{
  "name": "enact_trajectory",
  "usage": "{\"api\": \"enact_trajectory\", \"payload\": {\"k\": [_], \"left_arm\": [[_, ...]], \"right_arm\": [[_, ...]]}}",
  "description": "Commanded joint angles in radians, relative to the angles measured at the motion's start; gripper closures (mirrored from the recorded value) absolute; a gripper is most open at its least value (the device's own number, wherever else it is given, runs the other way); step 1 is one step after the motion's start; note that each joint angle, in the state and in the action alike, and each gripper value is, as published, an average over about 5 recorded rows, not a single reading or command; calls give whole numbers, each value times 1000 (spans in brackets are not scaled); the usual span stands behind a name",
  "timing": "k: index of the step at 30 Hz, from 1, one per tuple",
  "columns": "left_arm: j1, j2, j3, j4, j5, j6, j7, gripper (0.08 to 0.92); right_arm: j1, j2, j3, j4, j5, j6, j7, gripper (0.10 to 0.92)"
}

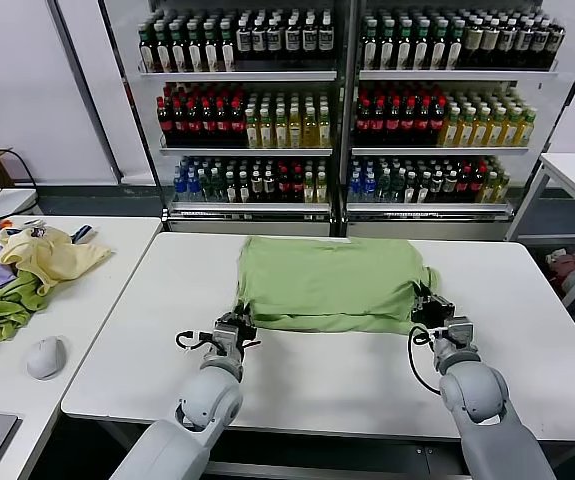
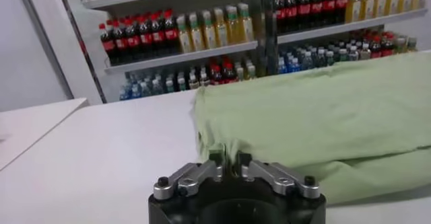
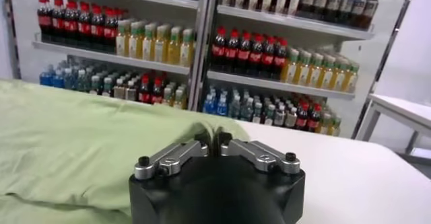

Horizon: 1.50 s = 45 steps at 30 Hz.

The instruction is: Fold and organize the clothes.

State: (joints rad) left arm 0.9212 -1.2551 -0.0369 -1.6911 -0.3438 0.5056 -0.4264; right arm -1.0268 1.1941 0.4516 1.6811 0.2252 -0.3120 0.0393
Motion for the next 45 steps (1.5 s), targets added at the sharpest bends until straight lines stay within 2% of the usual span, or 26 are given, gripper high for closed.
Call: {"api": "enact_trajectory", "payload": {"k": [1, 7, 13, 16, 19, 22, 26, 42, 45], "left_arm": [[25, 4, -16, -26, 5, -2, -5, 645], [80, 12, -33, -54, 6, -23, -7, 472], [67, 12, -25, -21, -1, -23, -2, 299], [43, 9, -21, -8, -8, -22, -1, 221], [17, 6, -18, 11, -25, -19, -3, 184], [-1, 5, -15, 31, -53, -12, -5, 178], [-14, 6, -10, 48, -91, 4, -3, 216], [-1, 14, -13, 37, -193, 55, -6, 674], [14, 16, -19, 15, -198, 52, -6, 761]], "right_arm": [[-60, 7, 37, 26, -9, -13, -2, 605], [-138, 31, 104, 80, 5, -108, 70, 432], [-158, 30, 134, 70, 50, -153, 95, 262], [-153, 35, 131, 57, 67, -175, 104, 214], [-149, 42, 126, 47, 86, -188, 108, 205], [-146, 44, 117, 44, 98, -188, 108, 244], [-143, 42, 109, 48, 98, -177, 103, 353], [-157, 28, 101, 46, 91, -90, 28, 817], [-182, 27, 106, 68, 87, -59, 7, 878]]}}
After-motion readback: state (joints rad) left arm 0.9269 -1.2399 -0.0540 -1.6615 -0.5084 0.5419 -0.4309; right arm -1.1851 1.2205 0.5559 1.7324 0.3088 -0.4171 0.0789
